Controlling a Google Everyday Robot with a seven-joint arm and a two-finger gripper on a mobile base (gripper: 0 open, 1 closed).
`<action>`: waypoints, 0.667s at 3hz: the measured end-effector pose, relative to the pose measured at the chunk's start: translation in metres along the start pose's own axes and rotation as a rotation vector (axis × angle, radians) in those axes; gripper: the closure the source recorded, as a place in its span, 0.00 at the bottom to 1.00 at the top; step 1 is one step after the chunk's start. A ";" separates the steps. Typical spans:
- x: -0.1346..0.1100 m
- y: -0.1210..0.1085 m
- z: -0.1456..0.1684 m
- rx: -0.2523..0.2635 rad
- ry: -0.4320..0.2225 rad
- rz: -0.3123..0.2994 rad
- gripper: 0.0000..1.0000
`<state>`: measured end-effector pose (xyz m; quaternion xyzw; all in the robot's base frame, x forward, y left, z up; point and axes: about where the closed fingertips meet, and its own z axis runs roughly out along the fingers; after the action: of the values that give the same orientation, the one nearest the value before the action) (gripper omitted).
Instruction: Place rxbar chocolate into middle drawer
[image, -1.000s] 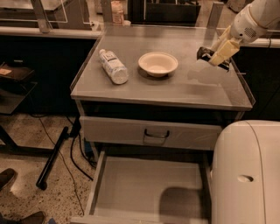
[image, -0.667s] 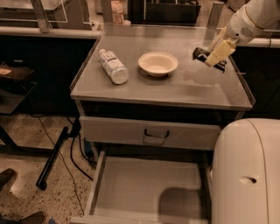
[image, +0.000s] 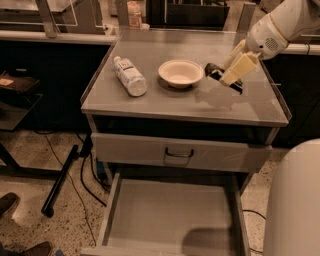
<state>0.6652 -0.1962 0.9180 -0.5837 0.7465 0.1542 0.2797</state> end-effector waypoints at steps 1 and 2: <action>0.008 -0.002 0.011 -0.008 0.012 0.015 1.00; 0.005 0.000 0.017 -0.016 -0.007 0.018 1.00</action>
Offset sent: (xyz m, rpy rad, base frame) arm -0.0083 0.0109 -0.0224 0.0348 0.0437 0.0071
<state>0.6685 -0.1910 0.9014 -0.5785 0.7496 0.1647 0.2762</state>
